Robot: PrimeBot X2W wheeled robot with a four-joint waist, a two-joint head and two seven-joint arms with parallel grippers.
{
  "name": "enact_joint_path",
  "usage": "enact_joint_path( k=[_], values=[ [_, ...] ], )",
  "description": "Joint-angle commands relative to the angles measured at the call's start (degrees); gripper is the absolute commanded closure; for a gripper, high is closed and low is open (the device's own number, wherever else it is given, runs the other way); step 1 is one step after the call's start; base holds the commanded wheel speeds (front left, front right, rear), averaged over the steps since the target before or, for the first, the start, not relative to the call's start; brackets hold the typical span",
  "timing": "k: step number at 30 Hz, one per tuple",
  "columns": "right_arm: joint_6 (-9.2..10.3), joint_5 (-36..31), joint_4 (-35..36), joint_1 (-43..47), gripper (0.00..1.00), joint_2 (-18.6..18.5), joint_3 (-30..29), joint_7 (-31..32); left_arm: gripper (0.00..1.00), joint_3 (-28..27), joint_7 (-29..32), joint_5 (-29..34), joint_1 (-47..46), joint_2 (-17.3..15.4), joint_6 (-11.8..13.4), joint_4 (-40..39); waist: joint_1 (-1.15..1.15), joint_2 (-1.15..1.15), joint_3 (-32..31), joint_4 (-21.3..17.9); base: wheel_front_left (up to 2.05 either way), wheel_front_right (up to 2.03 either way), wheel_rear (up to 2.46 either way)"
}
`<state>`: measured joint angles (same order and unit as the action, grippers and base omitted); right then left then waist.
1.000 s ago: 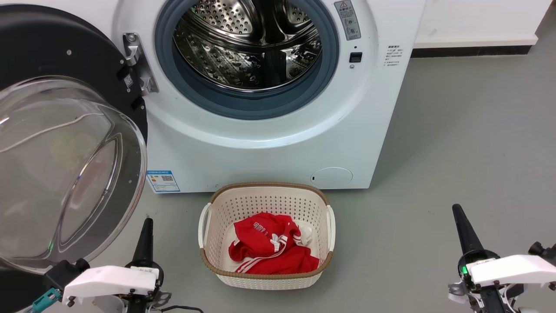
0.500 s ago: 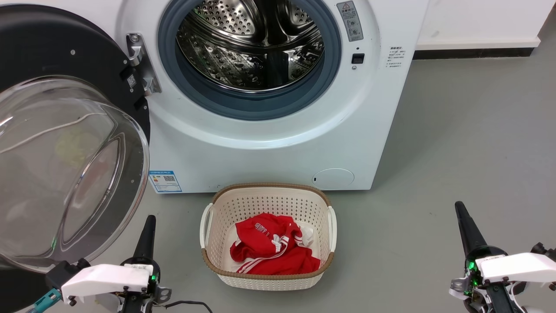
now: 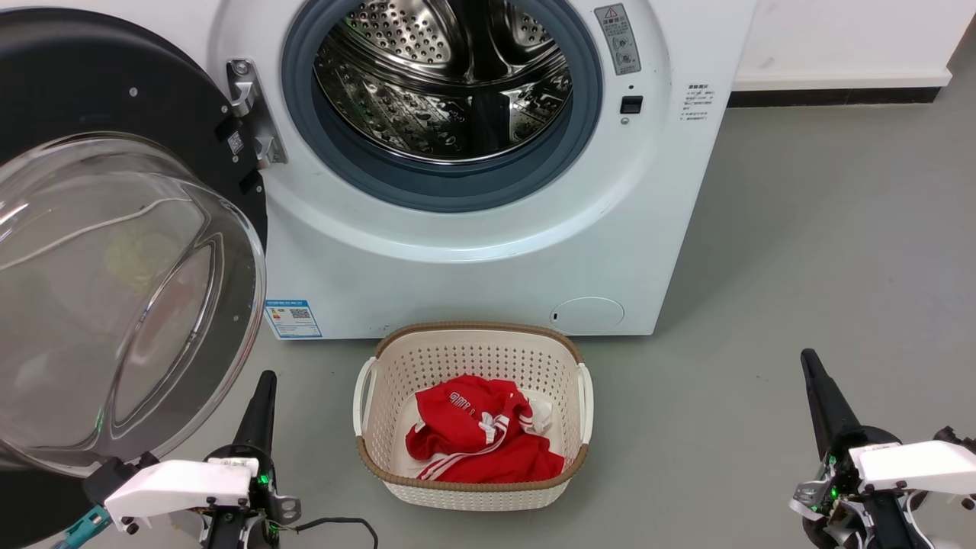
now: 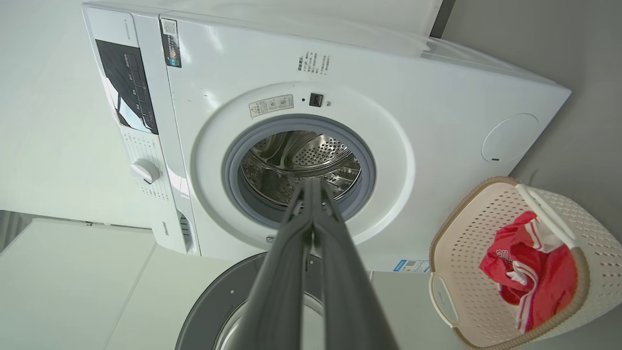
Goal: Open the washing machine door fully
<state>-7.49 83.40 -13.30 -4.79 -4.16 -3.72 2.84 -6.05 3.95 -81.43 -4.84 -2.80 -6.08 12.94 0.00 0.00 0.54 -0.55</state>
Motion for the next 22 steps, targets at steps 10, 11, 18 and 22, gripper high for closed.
enact_joint_path(
  k=[10, 11, 18, 22],
  values=[
    [0.0, 5.3, -0.34, -1.4, 1.0, 0.05, -0.71, 1.26, 1.0, -0.39, 1.41, -5.58, -1.33, -0.13, -0.99, 0.6, 0.0, 0.0, -0.16, 0.24, 0.0, 0.0, 0.0],
    [0.0, 5.74, -0.37, -1.44, 1.0, 0.06, -0.76, 1.37, 1.0, -0.42, 1.55, -5.98, -1.38, -0.13, -1.06, 0.66, 0.0, 0.0, -0.17, 0.27, 0.0, 0.0, 0.0],
    [0.0, 8.43, -0.55, -1.43, 1.0, 0.13, -1.09, 2.13, 1.0, -0.53, 2.3, -8.97, -1.53, -0.13, -1.37, 1.02, 0.0, 0.0, -0.27, 0.42, 0.0, 0.0, 0.0],
    [0.0, 9.96, -0.66, -1.58, 1.0, 0.18, -1.28, 2.46, 1.0, -0.6, 2.63, -10.57, -1.65, -0.13, -1.51, 1.21, 0.0, 0.0, -0.33, 0.51, 0.0, 0.0, 0.0]
  ],
)
